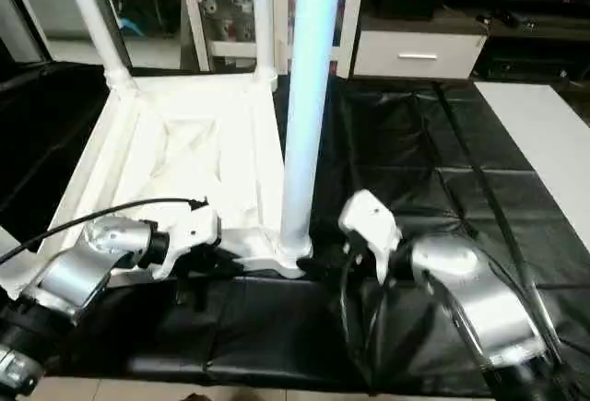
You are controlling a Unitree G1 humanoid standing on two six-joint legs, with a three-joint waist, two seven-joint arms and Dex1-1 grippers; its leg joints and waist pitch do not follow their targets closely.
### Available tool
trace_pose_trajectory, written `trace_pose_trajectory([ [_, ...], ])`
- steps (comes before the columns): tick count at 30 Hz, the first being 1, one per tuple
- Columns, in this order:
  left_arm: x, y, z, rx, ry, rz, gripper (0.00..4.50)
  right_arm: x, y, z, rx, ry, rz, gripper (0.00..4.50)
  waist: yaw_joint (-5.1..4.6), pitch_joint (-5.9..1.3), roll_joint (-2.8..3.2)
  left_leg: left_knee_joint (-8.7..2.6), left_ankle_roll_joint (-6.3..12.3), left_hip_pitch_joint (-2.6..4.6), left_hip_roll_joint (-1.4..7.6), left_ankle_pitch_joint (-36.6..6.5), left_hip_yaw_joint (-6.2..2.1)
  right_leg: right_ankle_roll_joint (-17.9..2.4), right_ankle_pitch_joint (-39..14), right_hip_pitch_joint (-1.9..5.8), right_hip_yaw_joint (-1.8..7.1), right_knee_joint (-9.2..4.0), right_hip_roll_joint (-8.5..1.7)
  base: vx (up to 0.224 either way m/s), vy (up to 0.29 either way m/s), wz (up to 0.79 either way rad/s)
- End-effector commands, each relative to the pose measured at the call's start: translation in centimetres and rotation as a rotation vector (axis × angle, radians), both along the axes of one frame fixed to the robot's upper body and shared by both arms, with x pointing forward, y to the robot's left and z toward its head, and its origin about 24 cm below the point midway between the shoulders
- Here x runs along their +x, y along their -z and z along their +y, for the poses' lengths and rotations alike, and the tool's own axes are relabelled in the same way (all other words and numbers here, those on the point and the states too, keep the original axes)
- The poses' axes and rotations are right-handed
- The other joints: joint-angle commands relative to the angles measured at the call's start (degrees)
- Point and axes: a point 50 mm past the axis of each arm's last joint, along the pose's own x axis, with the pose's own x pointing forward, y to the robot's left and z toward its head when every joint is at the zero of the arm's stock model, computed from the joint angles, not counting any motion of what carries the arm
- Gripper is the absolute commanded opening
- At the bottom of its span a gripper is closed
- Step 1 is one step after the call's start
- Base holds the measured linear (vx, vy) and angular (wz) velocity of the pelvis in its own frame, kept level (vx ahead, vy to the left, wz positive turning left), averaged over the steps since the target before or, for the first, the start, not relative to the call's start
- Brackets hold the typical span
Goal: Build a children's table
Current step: Rotate leg to tighten
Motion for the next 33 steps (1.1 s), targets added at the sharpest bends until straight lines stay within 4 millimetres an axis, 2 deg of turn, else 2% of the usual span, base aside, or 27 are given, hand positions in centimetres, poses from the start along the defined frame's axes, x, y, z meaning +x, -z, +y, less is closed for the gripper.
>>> trace_pose_trajectory([
  [1,-0.9,0.5,-1.3,-0.082,0.011,0.04,0.02,0.3,0.1,0.2,-0.022,-0.015,-0.003,3.82,0.1,-3.0,-1.42,-3.84,4.25,1.47,3.78,-7.28,-1.36,-15.0,-0.75,0.89,2.32,-4.11,-4.9,0.0,0.0,0.0],
  [2,-0.9,0.5,-1.3,-0.08,0.015,0.039,0.02,0.5,0.2,0.1,-0.038,-0.014,-0.007,3.82,0.07,-3.01,-1.86,-3.79,4.78,1.39,3.8,-6.43,-1.3,-14.99,0.53,0.86,2.29,-4.06,-4.81,0.0,0.0,0.0],
  [4,-1.0,0.4,-1.1,-0.076,0.016,0.037,0.02,0.6,0.3,0.1,-0.056,-0.027,-0.007,3.82,0.16,-3.1,-1.58,-3.66,5.41,1.35,3.7,-5.65,-1.31,-15.12,1.88,0.89,2.25,-3.88,-4.84,0.0,0.0,0.0],
  [5,-1.0,0.4,-1.0,-0.071,0.013,0.033,0.02,0.7,0.4,0.1,-0.057,-0.039,0.001,3.82,0.12,-3.16,-1.93,-3.56,5.86,1.24,3.66,-5.24,-1.23,-15.05,2.8,0.96,2.26,-3.84,-4.85,0.0,0.0,0.0],
  [7,-1.0,0.4,-1.0,-0.067,0.011,0.03,0.02,0.8,0.4,0.1,-0.057,-0.044,0.005,3.82,0.13,-3.04,-1.77,-3.59,6.18,1.26,3.63,-5.71,-1.24,-14.98,1.88,0.85,2.23,-3.93,-4.9,0.0,0.0,0.0],
  [11,-0.9,0.3,-0.8,-0.064,0.005,0.026,0.02,0.7,0.8,0.2,-0.067,-0.108,0.03,3.82,0.15,-2.98,-1.78,-3.64,5.75,1.26,3.73,-6.67,-1.25,-14.93,0.19,0.85,2.24,-4.07,-4.88,0.0,0.0,0.0],
  [20,-0.8,0.3,-0.7,-0.056,0.0,0.026,0.02,1.7,1.0,0.9,-0.031,-0.097,0.028,3.82,0.15,-3.08,-1.75,-3.62,6.1,1.25,3.71,-5.64,-1.23,-15.3,1.52,0.8,2.21,-3.85,-4.78,0.0,0.0,0.0],
  [21,-0.8,0.3,-0.7,-0.055,0.0,0.027,0.02,1.7,1.0,0.9,-0.029,-0.098,0.029,3.82,0.16,-3.07,-1.88,-3.6,6.22,1.23,3.67,-5.49,-1.21,-15.39,1.92,0.8,2.21,-3.85,-4.81,0.0,0.0,0.0],
  [25,-0.9,0.3,-0.6,-0.05,0.0,0.029,0.02,1.8,1.4,1.0,-0.025,-0.108,0.04,3.82,0.19,-3.03,-1.81,-3.63,5.95,1.25,3.71,-6.15,-1.2,-15.4,0.89,0.74,2.19,-3.96,-4.86,0.0,0.0,0.0],
  [26,-0.9,0.3,-0.5,-0.049,0.0,0.029,0.0,1.8,1.5,1.0,-0.025,-0.108,0.04,3.46,0.17,-2.99,-1.81,-3.68,5.86,1.26,3.7,-6.37,-1.21,-15.39,0.6,0.72,2.16,-3.98,-4.82,0.0,0.0,0.0],
  [29,-0.8,0.3,-0.5,-0.048,0.0,0.029,0.0,1.9,1.5,1.1,-0.021,-0.113,0.043,3.41,0.18,-2.99,-1.86,-3.67,5.84,1.21,3.67,-6.53,-1.19,-15.39,0.36,0.76,2.2,-4.01,-4.85,0.0,0.0,0.0],
  [31,-0.8,0.3,-0.5,-0.048,0.0,0.027,0.0,2.0,1.4,1.2,-0.009,-0.114,0.04,3.04,0.19,-3.03,-1.8,-3.69,5.79,1.27,3.69,-6.36,-1.21,-15.33,0.51,0.75,2.19,-3.97,-4.81,0.0,0.0,0.0],
  [33,-0.8,0.3,-0.5,-0.046,0.0,0.027,0.0,2.1,1.4,1.3,-0.001,-0.114,0.038,3.0,0.17,-2.97,-1.83,-3.74,5.77,1.25,3.7,-6.58,-1.22,-15.39,0.33,0.72,2.19,-4.0,-4.81,0.0,0.0,0.0],
])
